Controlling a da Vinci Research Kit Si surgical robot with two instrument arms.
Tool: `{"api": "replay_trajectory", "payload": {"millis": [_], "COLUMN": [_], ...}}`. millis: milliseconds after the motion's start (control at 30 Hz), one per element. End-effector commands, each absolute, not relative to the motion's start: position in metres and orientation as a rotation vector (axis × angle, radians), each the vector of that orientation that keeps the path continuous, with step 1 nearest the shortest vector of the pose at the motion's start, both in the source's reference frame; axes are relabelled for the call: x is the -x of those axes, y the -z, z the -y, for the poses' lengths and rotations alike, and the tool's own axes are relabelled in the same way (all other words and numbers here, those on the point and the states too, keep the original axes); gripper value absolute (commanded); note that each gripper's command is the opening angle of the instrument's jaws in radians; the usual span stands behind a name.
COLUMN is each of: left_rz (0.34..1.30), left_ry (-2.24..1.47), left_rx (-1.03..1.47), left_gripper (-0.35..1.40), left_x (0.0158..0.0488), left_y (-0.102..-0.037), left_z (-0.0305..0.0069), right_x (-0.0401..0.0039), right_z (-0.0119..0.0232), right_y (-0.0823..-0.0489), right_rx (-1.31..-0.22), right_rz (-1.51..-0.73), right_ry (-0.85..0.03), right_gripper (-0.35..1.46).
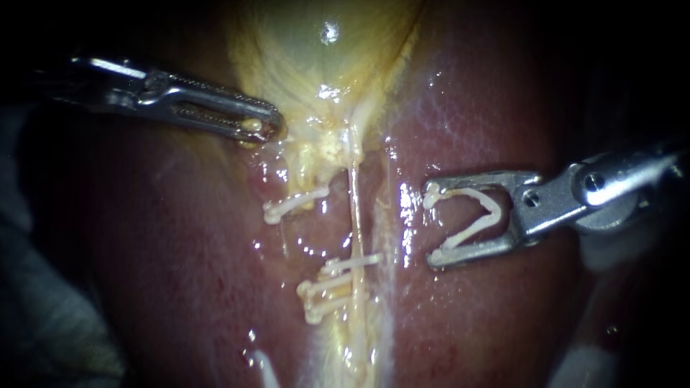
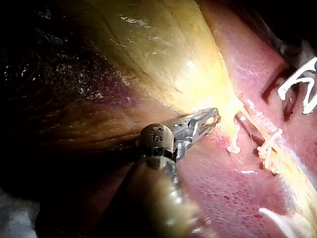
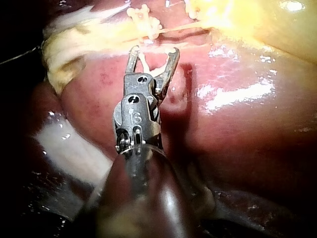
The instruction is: Clipping second clip right tube
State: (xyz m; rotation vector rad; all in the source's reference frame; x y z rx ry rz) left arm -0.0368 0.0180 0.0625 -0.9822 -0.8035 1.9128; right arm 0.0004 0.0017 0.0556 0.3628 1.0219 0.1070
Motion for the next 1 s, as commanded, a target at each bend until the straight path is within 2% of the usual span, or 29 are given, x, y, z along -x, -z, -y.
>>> {"api": "replay_trajectory", "payload": {"millis": [33, 133, 333, 533, 633, 867, 1000], "left_rz": [0.807, 0.824, 0.786, 0.781, 0.780, 0.780, 0.780], "left_ry": [-1.913, -1.912, -1.896, -1.892, -1.892, -1.892, -1.892], "left_rx": [0.983, 0.983, 0.980, 0.978, 0.978, 0.978, 0.978], "left_gripper": [-0.35, -0.35, -0.35, -0.35, -0.35, -0.35, -0.35], "left_x": [0.0366, 0.0354, 0.0324, 0.0318, 0.0319, 0.0319, 0.0319], "left_y": [-0.0622, -0.0608, -0.0569, -0.0560, -0.0560, -0.0560, -0.0560], "left_z": [-0.0181, -0.0183, -0.0195, -0.0195, -0.0195, -0.0195, -0.0195], "right_x": [-0.0004, -0.0004, -0.0007, -0.0015, -0.0022, -0.0045, -0.0054], "right_z": [-0.0017, -0.0017, -0.0018, -0.0019, -0.0020, -0.0033, -0.0032], "right_y": [-0.0556, -0.0556, -0.0556, -0.0558, -0.0562, -0.0577, -0.0593], "right_rx": [-0.363, -0.363, -0.362, -0.355, -0.395, -0.541, -0.600], "right_rz": [-1.021, -1.021, -1.021, -1.019, -1.018, -0.987, -0.976], "right_ry": [-0.107, -0.107, -0.109, -0.108, -0.151, -0.385, -0.446], "right_gripper": [0.50, 0.50, 0.50, 0.49, 0.49, 0.50, 0.50]}}
